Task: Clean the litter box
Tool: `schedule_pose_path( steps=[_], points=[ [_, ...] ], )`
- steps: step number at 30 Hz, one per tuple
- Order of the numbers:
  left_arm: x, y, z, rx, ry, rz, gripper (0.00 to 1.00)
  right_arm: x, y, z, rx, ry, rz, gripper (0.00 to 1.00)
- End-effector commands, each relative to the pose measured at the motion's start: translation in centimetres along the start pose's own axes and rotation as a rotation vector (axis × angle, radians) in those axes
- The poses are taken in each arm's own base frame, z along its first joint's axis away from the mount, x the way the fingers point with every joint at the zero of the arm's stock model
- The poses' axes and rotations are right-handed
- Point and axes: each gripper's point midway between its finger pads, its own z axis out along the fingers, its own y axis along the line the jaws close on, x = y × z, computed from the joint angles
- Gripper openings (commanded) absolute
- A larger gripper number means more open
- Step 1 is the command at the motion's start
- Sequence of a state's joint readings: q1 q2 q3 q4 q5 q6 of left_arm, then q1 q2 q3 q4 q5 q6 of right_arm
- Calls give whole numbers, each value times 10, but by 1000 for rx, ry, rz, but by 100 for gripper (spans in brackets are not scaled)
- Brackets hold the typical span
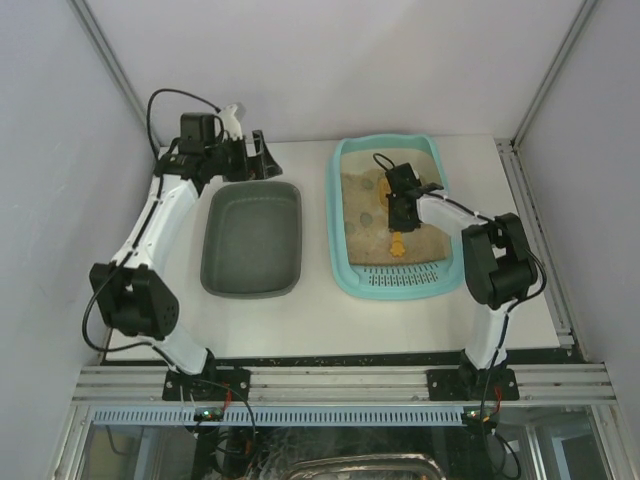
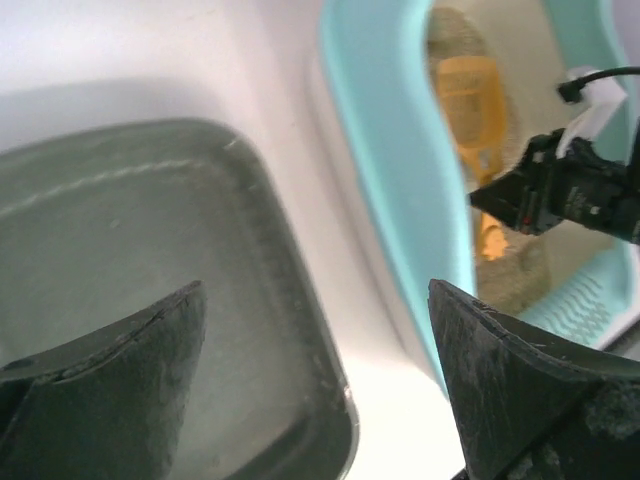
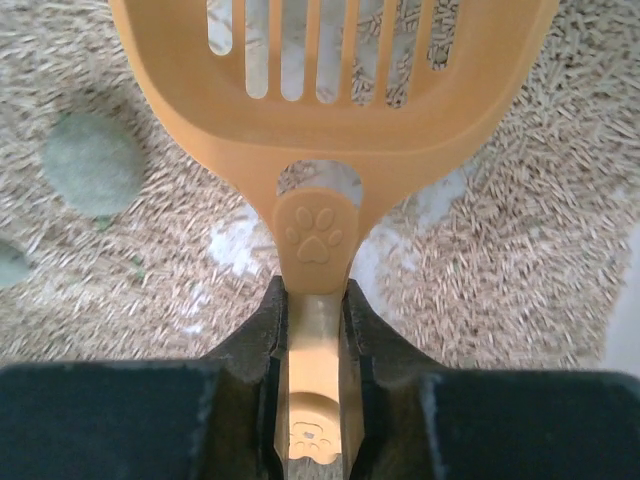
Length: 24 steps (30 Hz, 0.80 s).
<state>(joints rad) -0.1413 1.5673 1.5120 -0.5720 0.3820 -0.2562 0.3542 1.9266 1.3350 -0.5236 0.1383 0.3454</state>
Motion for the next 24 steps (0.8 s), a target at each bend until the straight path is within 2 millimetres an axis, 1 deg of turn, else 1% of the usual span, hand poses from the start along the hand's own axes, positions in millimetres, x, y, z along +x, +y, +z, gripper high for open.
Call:
schedule_pose_path(
  steps=[1, 2, 4, 5, 8, 11, 14, 19, 24],
  points=[
    [-18, -64, 4, 271, 93, 105, 94, -36, 12, -62, -9, -157, -51, 0],
    [-17, -73, 10, 309, 125, 106, 100, -36, 14, -69, -10, -167, -59, 0],
    [-13, -89, 23, 366, 168, 113, 100, -35, 17, -79, -19, -174, -77, 0],
    [-11, -93, 33, 379, 180, 107, 100, -35, 17, -83, -18, -179, -84, 0],
    [-13, -109, 54, 418, 162, 98, 100, -34, 20, -94, -15, -195, -112, 0],
    [-14, -124, 74, 442, 147, 114, 100, -33, 28, -108, -35, -221, -142, 0],
    [-10, -135, 94, 425, 137, 142, 100, -30, 39, -122, -68, -243, -168, 0],
    [-7, -156, 112, 446, 109, 173, 100, -24, 52, -141, -115, -269, -196, 0],
    [-2, -165, 125, 458, 117, 164, 100, -16, 66, -155, -175, -279, -218, 0]
  ],
)
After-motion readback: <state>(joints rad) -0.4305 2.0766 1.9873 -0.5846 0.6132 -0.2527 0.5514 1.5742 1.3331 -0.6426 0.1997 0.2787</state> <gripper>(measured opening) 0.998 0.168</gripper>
